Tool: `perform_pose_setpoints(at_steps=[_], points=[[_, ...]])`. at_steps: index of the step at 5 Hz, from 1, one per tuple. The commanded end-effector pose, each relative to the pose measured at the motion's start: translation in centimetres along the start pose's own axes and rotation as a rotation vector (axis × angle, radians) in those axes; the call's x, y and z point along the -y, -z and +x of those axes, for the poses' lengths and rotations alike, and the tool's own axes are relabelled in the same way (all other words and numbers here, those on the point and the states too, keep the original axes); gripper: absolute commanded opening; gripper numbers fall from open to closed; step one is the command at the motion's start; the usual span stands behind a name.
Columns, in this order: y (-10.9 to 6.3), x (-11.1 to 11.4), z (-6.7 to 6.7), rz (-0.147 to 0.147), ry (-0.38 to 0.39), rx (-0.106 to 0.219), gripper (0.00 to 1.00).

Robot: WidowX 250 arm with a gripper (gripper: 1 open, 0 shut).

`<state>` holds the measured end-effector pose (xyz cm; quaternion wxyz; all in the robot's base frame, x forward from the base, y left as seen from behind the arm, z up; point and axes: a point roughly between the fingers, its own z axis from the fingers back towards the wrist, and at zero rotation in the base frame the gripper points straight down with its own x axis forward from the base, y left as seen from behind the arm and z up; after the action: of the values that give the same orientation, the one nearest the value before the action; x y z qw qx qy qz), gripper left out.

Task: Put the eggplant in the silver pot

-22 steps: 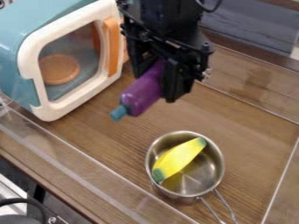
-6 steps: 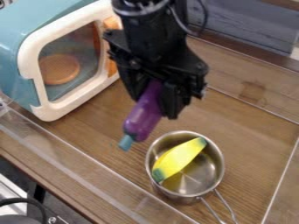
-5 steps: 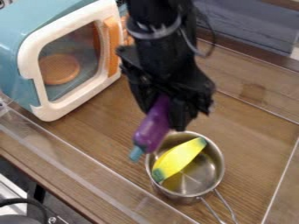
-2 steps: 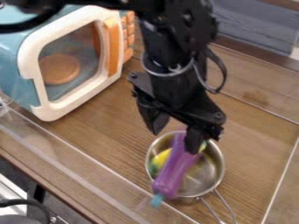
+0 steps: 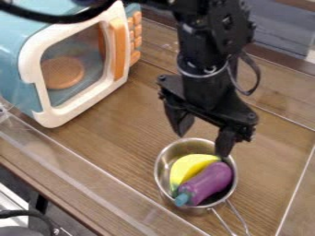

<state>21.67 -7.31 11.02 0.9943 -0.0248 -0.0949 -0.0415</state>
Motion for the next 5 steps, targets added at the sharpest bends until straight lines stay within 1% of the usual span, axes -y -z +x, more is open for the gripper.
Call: perform_pose_setpoints(at_steps=[1,3,4,5], points=[[-0.9,0.0,1.4,-0.003,-0.013,0.034,1.0],[1.2,0.9,0.8,0.013,-0.084,0.028,1.0],[0.7,0.3,1.6,0.014,-0.091,0.021,1.0],[-0.5,-0.6,3.0,0.014,-0.079,0.022,1.0]])
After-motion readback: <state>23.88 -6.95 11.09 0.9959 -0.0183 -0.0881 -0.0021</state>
